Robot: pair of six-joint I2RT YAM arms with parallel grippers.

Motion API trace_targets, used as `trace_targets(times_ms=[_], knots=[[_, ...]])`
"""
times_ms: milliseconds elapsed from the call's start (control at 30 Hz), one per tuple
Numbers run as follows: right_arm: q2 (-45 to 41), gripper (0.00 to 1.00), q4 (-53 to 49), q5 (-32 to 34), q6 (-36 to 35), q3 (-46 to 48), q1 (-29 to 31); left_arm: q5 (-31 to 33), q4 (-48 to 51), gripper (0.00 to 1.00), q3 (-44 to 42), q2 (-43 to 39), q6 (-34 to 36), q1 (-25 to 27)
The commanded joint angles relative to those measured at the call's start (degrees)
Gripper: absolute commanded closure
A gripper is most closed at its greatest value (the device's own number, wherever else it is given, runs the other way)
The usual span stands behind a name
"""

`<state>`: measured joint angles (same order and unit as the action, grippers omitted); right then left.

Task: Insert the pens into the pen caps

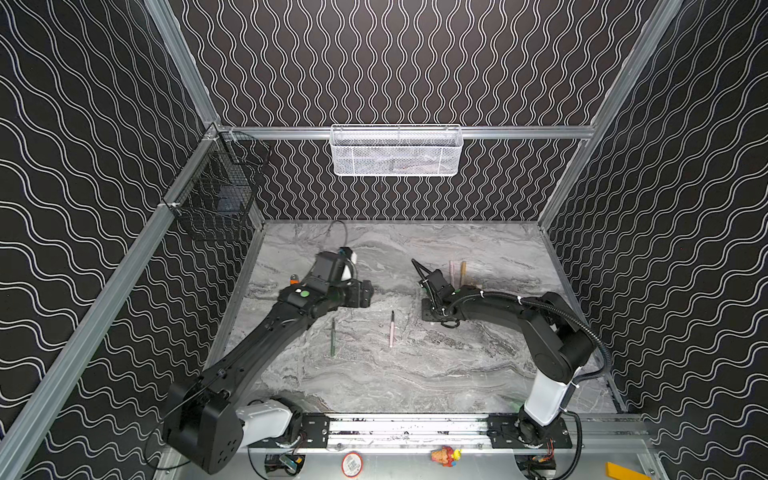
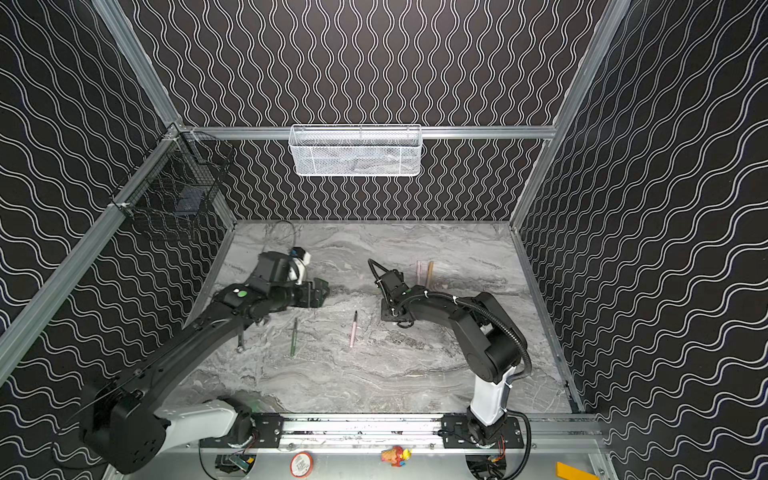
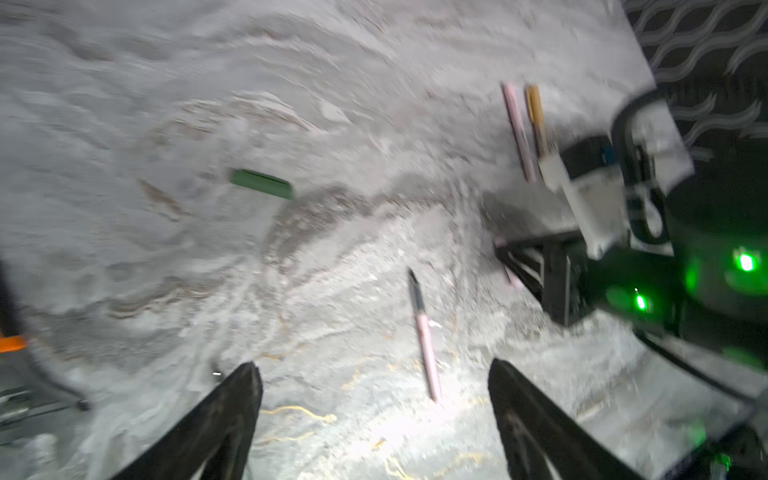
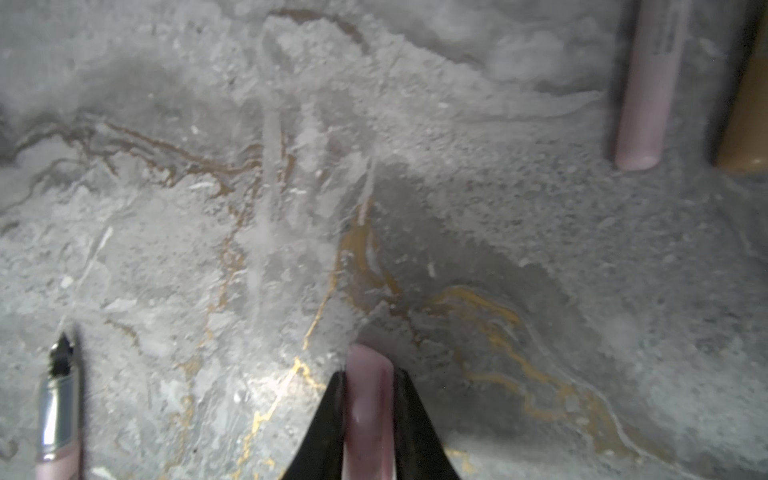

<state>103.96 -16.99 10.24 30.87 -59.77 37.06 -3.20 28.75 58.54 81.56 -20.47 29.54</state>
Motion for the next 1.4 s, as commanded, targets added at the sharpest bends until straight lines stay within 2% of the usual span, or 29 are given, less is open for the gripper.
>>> trace_targets(times_ms=[0,133,267,400,600,700,867,967,1167,1367], knots=[[-1.65,0.76,3.05,-2.82,2.49,1.85,-0.69,4.60,3.58,0.13,0.30,1.62,-1.88,4.19],[-3.67,0.69,3.18,-3.68,1.91,2.24,-0.84,5.55,2.90,0.14,-2.65,1.76,-5.72,8.53],[-7.27,0.67,2.42,-3.75,0.94,2.24,-1.28,4.96,3.23,0.14,-3.74,3.71,-7.17,11.83],[-12.63,0.66,0.34,-3.34,-0.51,2.20,-2.03,7.07,4.15,0.16,-2.47,8.52,-8.94,17.13],[-19.87,0.66,-0.40,-4.23,-1.67,5.12,-4.26,9.34,5.16,0.30,1.69,18.05,-11.42,21.97],[-22.60,0.67,-0.76,-4.34,-2.34,6.26,-4.64,11.04,5.52,0.46,3.41,21.79,-12.85,22.49],[-28.32,0.67,1.40,-3.82,-1.92,10.32,-4.80,12.77,4.11,0.51,3.80,24.74,-15.44,22.51],[-31.01,0.67,2.20,-3.57,-1.59,12.10,-4.80,11.76,4.33,0.59,5.40,28.24,-14.55,22.57],[-32.31,0.67,1.52,-2.83,-2.09,11.87,-4.98,13.56,5.37,0.74,7.42,32.67,-15.02,22.52],[-33.37,0.67,1.52,-2.93,-2.13,11.69,-4.99,15.49,5.63,0.82,6.80,33.58,-15.52,22.49]])
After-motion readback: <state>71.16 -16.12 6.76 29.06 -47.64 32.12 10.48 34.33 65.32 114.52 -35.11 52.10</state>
